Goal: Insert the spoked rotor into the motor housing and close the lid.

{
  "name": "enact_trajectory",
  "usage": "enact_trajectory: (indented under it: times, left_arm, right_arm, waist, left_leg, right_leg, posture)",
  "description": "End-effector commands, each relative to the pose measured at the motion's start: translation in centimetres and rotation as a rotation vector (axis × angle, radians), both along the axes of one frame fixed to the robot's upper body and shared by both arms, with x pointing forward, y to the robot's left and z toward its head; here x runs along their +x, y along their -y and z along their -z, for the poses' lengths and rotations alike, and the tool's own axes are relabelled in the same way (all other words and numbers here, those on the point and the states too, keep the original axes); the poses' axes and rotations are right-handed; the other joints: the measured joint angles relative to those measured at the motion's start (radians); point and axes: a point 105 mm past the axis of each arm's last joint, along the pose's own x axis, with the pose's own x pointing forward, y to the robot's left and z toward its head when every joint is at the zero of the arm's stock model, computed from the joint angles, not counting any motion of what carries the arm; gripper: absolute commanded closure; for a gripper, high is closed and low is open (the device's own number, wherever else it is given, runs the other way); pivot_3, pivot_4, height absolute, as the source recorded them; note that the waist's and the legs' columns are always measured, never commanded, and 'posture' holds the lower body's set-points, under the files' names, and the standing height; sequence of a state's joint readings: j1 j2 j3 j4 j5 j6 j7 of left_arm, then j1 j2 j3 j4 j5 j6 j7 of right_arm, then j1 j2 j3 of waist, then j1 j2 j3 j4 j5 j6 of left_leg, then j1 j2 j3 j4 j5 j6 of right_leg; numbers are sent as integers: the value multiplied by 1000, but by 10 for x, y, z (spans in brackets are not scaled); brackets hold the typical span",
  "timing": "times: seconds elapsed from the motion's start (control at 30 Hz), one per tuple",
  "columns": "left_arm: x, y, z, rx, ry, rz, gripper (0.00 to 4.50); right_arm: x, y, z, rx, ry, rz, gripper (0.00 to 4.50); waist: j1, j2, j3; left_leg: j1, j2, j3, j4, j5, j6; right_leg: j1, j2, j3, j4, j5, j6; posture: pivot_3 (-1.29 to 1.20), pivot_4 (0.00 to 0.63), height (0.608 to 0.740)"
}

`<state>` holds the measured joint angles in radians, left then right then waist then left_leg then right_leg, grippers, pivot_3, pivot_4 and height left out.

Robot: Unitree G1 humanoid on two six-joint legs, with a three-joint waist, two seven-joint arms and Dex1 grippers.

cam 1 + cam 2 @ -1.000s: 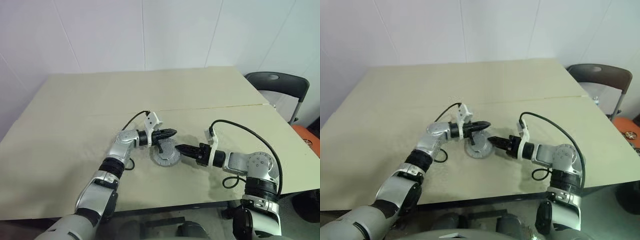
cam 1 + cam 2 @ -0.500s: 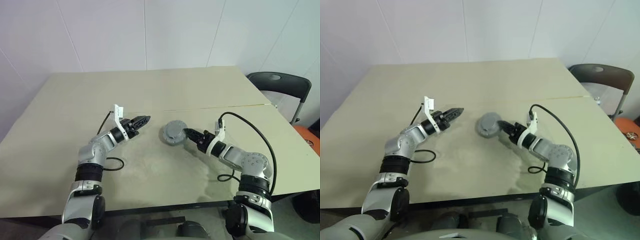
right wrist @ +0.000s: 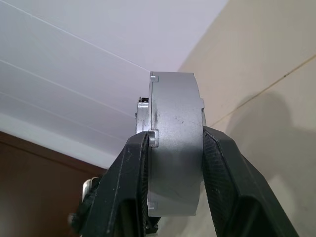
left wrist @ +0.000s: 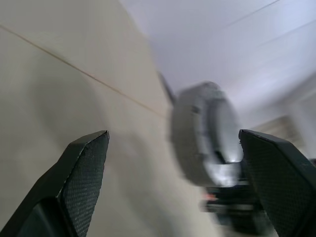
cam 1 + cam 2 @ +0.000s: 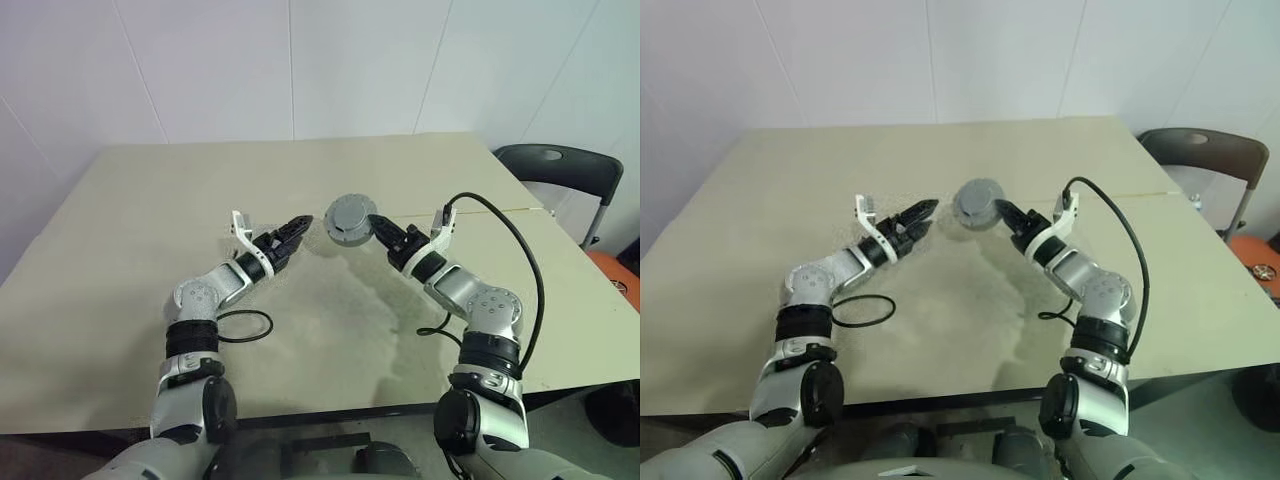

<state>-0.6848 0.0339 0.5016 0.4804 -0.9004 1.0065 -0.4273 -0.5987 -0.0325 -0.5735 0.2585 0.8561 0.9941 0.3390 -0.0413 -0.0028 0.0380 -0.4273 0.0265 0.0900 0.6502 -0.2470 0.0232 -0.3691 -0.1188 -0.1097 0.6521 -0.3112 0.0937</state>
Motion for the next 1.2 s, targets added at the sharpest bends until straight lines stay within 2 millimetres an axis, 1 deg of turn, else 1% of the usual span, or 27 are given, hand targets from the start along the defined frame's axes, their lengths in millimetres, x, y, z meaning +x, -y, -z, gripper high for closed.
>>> enact_trajectory:
  times: [0.03,0.2,0.3,0.5,0.67,0.77,0.83,0.87,0.97,1.1,1.17,1.2]
  left_arm:
    - [-8,12,-18,-64,21,94,12]
    - [-12,22,-2,-6,-35,125,12]
    - [-11,26,2,11,-43,126,12]
    - [0,35,4,-13,-34,90,12]
    - [10,51,-2,-45,-9,88,12]
    - [17,58,-5,-67,-7,71,641]
    - [17,62,-4,-75,-4,87,1302]
    - [16,64,-3,-77,-3,97,1534]
    - [14,63,-2,-87,1,113,1561]
    - [15,58,-6,-129,5,108,1561]
    - [17,56,-12,-166,12,99,1561]
    - [17,55,-19,-205,30,99,1561]
  right_arm:
    - [-2,-3,-27,47,110,-12,3226]
    - [-5,-5,-25,50,111,-27,3226]
    - [-8,-7,-26,81,112,-46,3226]
    - [-12,-17,-24,93,104,-89,3226]
    - [-15,-23,-20,88,94,-111,3226]
    - [-14,-22,-19,86,91,-110,3226]
    - [-14,-21,-17,80,83,-104,3226]
    - [-14,-20,-17,78,81,-101,3226]
    - [-14,-18,-16,76,78,-96,3226]
    - [-12,-15,-13,71,67,-79,3226]
    - [-9,-14,-13,76,62,-60,3226]
    - [-7,-14,-13,87,60,-49,3226]
  waist:
    - [-2,0,0]
    - [-1,0,0]
    - [-1,0,0]
    - [1,0,0]
    - [5,0,0]
    - [6,0,0]
    - [5,0,0]
    - [4,0,0]
    - [-1,0,0]
    - [-1,0,0]
    - [-1,0,0]
    - [0,0,0]
  left_leg:
    - [0,0,0,0,1,-1]
    - [0,0,0,0,3,-5]
    - [0,0,0,0,3,-5]
    - [0,0,0,0,3,-5]
    - [0,0,0,0,3,-5]
    - [0,0,1,0,3,-5]
    - [0,0,1,0,3,-5]
    - [0,0,1,0,3,-5]
    - [0,0,1,0,3,-5]
    - [0,0,1,0,3,-5]
    - [0,0,1,0,3,-5]
    - [0,0,1,0,3,-5]
  right_leg:
    - [0,0,0,0,0,0]
    - [0,0,0,1,0,0]
    - [0,0,0,1,0,0]
    - [0,0,0,1,0,-1]
    - [-1,0,0,1,0,-1]
    - [-1,0,0,1,0,-1]
    - [-1,0,0,1,0,-1]
    - [-1,1,0,1,0,-1]
    - [-1,1,0,1,0,-1]
    - [-1,1,0,2,0,-1]
    - [-1,1,0,2,0,-1]
    - [-1,1,0,2,0,-1]
  posture:
    - [0,0,740]
    - [0,0,740]
    - [0,0,740]
    - [0,0,740]
    - [0,0,740]
    - [0,0,740]
    - [0,0,740]
    - [0,0,740]
    - [0,0,740]
    - [0,0,740]
    - [0,0,740]
    - [0,0,740]
